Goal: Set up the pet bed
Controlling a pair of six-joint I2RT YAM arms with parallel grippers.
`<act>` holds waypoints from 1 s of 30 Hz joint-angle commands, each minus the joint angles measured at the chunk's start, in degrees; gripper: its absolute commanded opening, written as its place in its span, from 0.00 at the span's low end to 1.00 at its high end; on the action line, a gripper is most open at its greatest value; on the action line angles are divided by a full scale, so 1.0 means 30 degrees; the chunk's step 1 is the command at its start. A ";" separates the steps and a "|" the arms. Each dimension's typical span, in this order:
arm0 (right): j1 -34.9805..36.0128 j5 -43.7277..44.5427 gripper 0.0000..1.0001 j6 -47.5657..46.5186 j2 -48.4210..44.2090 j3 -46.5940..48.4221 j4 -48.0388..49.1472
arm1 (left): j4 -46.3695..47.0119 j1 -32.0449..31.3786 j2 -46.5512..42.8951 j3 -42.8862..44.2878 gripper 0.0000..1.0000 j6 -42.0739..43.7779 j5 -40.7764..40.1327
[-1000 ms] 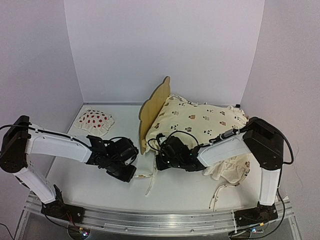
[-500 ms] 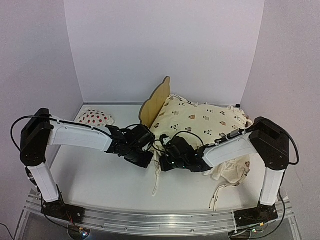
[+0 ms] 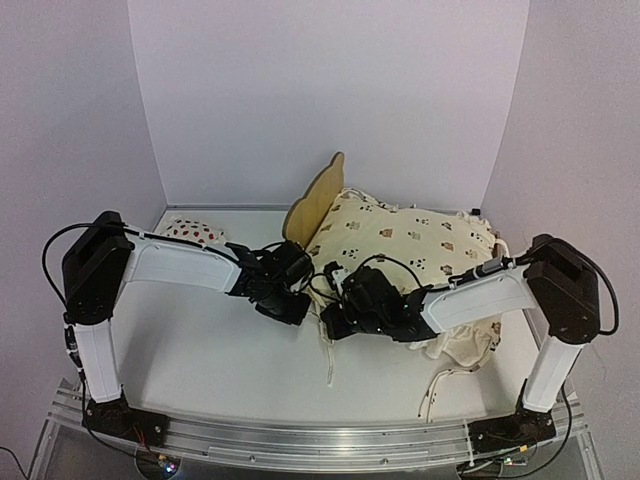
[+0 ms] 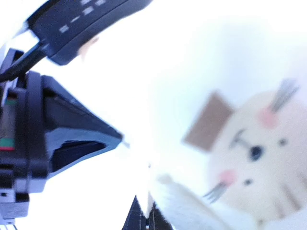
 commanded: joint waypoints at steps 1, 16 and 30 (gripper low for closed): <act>-0.0042 -0.1246 0.00 -0.0048 0.0246 0.0551 -0.0064 | 0.0567 0.0117 0.0787 0.1603 0.00 0.0393 -0.0017; -0.0076 -0.3409 0.23 -0.0215 0.1101 0.1468 -0.1377 | 0.2988 0.0117 0.0763 0.0466 0.00 0.0317 0.1453; -0.0072 -0.3253 0.59 -0.0894 -0.2517 0.1568 -0.6814 | 0.4413 0.0117 0.0865 -0.0801 0.00 0.0542 0.1739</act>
